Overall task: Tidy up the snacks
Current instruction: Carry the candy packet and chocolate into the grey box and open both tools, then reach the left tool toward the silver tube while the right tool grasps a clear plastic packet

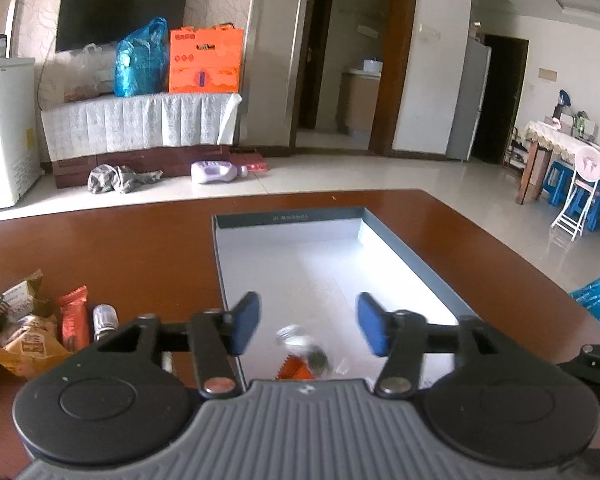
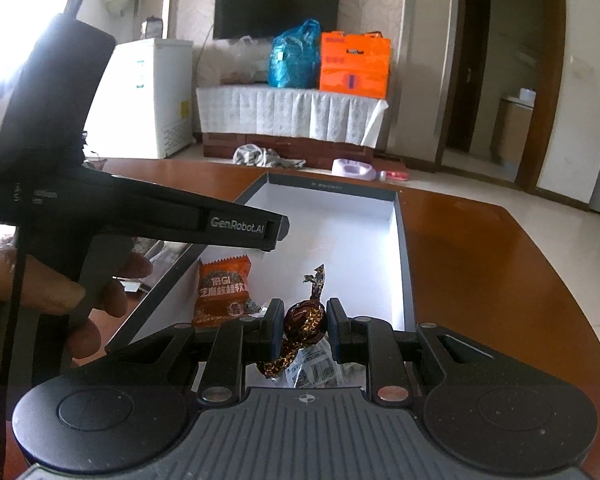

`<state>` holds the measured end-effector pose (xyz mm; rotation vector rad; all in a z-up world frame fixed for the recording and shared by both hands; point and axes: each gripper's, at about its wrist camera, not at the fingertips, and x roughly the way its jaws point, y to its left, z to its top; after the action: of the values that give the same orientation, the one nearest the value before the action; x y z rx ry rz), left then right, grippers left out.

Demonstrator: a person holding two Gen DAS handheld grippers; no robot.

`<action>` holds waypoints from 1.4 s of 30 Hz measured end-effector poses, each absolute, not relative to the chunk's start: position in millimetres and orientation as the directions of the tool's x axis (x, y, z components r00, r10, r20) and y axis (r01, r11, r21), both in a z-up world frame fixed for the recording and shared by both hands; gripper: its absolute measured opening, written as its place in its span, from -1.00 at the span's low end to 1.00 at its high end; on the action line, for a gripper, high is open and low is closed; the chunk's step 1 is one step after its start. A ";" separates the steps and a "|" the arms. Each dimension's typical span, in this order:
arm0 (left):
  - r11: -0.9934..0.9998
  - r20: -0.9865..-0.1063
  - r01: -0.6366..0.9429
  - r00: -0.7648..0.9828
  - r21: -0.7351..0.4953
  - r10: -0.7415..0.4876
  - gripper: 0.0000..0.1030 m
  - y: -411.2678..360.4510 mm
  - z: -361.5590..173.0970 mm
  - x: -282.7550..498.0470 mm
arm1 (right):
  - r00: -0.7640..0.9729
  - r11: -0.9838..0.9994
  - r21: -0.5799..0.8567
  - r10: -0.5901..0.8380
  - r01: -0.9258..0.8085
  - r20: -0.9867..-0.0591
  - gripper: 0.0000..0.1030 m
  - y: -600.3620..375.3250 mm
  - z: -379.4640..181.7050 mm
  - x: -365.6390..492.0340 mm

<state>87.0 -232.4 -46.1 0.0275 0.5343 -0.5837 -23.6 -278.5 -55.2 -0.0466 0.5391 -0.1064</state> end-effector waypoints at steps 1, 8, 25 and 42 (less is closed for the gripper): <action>0.839 -0.477 0.530 0.710 -0.124 -0.518 0.24 -228.7 -45.0 86.9 | 0.856 0.993 -0.070 -0.113 0.090 -0.505 -0.46 -278.0 -54.6 -24.4; 0.836 -0.470 0.531 0.708 -0.136 -0.526 0.33 -217.0 -41.1 87.2 | 0.870 0.992 -0.088 -0.122 0.091 -0.478 -0.23 -274.6 -52.8 -27.1; 0.904 -0.462 0.416 0.784 -0.104 -0.414 0.33 -123.9 -29.9 98.9 | 0.886 0.995 -0.096 -0.016 -0.032 -0.463 -0.45 -236.5 -44.2 -27.2; 0.934 -0.507 0.347 0.793 -0.080 -0.338 0.33 -46.4 -46.8 103.5 | 0.815 0.974 -0.045 0.159 -0.221 -0.558 -0.61 -161.5 -66.2 2.2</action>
<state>103.5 -46.4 -46.8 0.0175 0.5424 -0.3687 2.2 -161.5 -66.2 -0.1091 0.5845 0.2028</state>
